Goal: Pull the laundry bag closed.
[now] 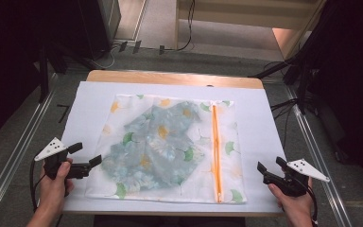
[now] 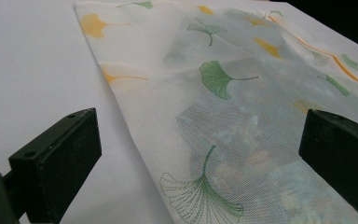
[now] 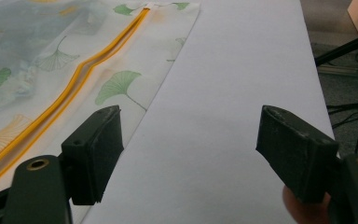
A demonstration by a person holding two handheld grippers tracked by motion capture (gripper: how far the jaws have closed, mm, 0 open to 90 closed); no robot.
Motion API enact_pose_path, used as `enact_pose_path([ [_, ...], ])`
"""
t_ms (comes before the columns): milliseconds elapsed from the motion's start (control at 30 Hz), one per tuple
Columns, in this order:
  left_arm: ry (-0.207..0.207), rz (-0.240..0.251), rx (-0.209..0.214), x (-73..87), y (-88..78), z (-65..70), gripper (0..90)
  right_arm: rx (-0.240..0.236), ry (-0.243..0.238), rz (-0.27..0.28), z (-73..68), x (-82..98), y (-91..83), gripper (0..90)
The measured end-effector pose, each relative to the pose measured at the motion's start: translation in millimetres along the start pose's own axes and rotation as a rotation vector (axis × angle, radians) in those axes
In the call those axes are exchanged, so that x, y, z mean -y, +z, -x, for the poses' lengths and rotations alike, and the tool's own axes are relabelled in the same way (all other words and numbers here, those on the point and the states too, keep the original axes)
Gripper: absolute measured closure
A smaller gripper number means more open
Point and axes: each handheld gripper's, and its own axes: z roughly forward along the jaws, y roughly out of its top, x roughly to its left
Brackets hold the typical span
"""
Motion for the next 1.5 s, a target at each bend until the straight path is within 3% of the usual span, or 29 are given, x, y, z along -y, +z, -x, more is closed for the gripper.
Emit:
enact_pose_path([
  [100,-0.008,0.0,0.007,-0.5,1.2,1.3,0.0,-0.005,-0.009,0.005,-2.7,-0.9,-0.3,24.0],
  [200,0.012,0.0,-0.002,-1.7,1.6,7.7,0.2,-0.008,-0.018,0.007,-7.2,-1.5,-1.4,25.1],
  [267,0.025,0.007,-0.013,-2.8,1.7,14.0,7.4,-0.009,-0.024,0.012,-10.5,-1.9,-2.9,28.9],
  [333,0.018,0.02,-0.007,-3.1,1.2,19.4,20.2,-0.029,-0.014,0.015,-13.9,-2.8,-4.4,36.7],
  [500,0.014,0.016,0.009,-4.5,2.6,29.0,62.5,-0.086,-0.02,0.005,-23.5,-5.0,-6.1,60.6],
  [667,-0.012,-0.019,0.055,-7.2,12.8,44.0,89.1,-0.138,-0.031,-0.062,-39.2,-4.9,-6.3,68.5],
  [767,0.023,-0.049,0.086,-9.0,23.2,58.1,90.0,-0.202,-0.041,-0.069,-50.0,-5.4,-8.7,71.3],
  [867,0.029,-0.064,0.138,-10.5,34.3,72.3,90.0,-0.266,-0.009,-0.082,-55.4,-5.9,-8.9,79.2],
  [1100,0.071,-0.108,0.214,-12.1,58.1,108.1,90.0,-0.279,-0.019,-0.099,-65.1,1.9,-9.2,90.0],
  [1500,0.144,-0.191,0.316,-8.0,98.9,161.2,90.0,-0.375,-0.044,-0.152,-81.3,5.2,-7.6,90.0],
])
